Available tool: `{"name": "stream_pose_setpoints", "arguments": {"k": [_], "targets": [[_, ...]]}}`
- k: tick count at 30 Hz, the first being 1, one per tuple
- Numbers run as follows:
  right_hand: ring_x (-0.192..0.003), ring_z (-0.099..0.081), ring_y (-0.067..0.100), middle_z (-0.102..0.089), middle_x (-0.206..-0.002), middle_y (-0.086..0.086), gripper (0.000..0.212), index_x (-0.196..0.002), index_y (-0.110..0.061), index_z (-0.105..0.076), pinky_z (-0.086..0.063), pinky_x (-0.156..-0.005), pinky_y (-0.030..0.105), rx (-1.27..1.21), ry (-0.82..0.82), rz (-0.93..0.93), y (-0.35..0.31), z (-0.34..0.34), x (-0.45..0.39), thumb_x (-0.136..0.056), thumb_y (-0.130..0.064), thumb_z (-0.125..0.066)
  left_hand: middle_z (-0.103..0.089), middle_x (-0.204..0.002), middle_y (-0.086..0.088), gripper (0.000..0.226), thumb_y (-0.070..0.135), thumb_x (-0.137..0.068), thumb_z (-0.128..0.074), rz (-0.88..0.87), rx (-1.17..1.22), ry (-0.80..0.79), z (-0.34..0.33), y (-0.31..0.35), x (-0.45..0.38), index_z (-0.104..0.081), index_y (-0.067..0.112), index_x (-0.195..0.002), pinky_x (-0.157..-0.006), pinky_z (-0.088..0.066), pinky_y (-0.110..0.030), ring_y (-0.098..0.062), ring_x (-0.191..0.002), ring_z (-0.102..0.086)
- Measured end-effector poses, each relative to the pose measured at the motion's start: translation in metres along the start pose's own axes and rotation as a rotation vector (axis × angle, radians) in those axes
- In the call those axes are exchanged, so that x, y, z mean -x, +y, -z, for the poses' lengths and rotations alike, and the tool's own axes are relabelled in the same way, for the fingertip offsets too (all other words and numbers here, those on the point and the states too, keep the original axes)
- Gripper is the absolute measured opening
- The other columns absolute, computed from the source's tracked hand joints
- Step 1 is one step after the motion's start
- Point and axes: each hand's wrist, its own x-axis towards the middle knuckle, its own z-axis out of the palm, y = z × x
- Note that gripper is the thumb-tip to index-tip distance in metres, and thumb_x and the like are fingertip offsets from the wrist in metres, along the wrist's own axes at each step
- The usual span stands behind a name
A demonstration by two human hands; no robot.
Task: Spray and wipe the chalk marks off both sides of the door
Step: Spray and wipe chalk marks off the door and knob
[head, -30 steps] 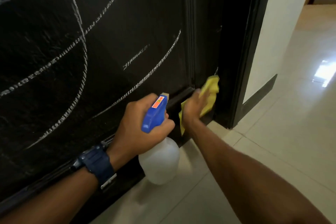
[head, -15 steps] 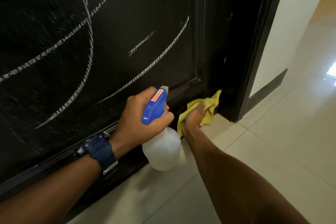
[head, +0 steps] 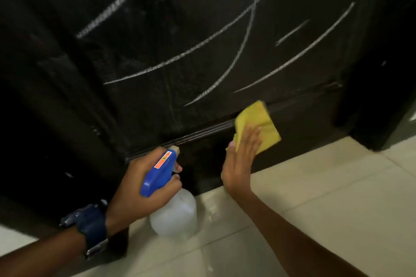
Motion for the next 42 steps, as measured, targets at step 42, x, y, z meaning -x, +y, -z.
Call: {"name": "stream_pose_setpoints", "arguments": {"k": [42], "targets": [[-0.149, -0.024, 0.032, -0.02, -0.163, 0.004, 0.091, -0.156, -0.016, -0.027, 0.0, -0.124, 0.049, 1.122, -0.785, 1.826, -0.022, 0.093, -0.144, -0.078, -0.016, -0.073, -0.07, -0.09, 0.003, 0.044, 0.058, -0.079, -0.068, 0.215, 0.03, 0.088, 0.022, -0.015, 0.038, -0.064, 0.017, -0.095, -0.076, -0.057, -0.03, -0.018, -0.086, -0.069]]}}
